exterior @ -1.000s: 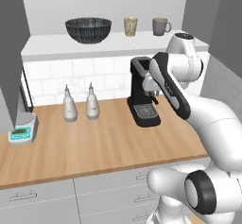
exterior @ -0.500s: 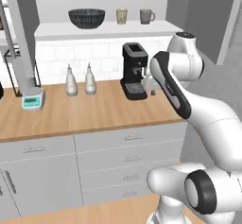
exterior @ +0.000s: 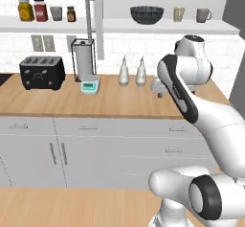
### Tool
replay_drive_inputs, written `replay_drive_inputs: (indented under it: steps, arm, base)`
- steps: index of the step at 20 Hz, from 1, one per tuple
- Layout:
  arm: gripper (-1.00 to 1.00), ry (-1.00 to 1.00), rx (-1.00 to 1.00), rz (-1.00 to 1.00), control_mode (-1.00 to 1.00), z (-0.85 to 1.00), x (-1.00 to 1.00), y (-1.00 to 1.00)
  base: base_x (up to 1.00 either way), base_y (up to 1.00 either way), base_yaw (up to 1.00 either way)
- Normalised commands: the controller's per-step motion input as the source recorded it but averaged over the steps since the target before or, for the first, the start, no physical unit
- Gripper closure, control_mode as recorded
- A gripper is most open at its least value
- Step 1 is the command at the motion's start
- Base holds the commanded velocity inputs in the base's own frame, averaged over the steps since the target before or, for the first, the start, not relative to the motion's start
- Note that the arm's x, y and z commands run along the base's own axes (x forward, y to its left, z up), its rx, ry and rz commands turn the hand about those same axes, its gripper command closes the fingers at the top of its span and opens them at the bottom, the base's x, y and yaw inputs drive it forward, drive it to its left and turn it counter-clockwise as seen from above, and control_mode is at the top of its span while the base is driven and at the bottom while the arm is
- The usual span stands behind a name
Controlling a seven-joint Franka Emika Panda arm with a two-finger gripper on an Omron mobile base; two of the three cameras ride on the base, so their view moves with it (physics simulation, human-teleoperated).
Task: Gather all objects into one cabinet and sort the glasses and bowls to opposite sides.
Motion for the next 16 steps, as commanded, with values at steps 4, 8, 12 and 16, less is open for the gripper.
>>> replay_drive_inputs:
  steps: [4,8,12,16]
  arm:
    - [-1.00,0.00,0.00,0.00,1.00,0.00,0.00,0.00]
    - [-1.00,0.00,0.00,0.00,1.00,0.00,0.00,0.00]
    - [-1.00,0.00,0.00,0.00,1.00,0.00,0.00,0.00]
    - [-1.00,0.00,0.00,0.00,1.00,0.00,0.00,0.00]
  base:
    - [-0.11,0.65,0.50]
    - [-0.12,0.60,0.47]
    - [-0.10,0.55,0.36]
    - [-0.03,0.26,0.11]
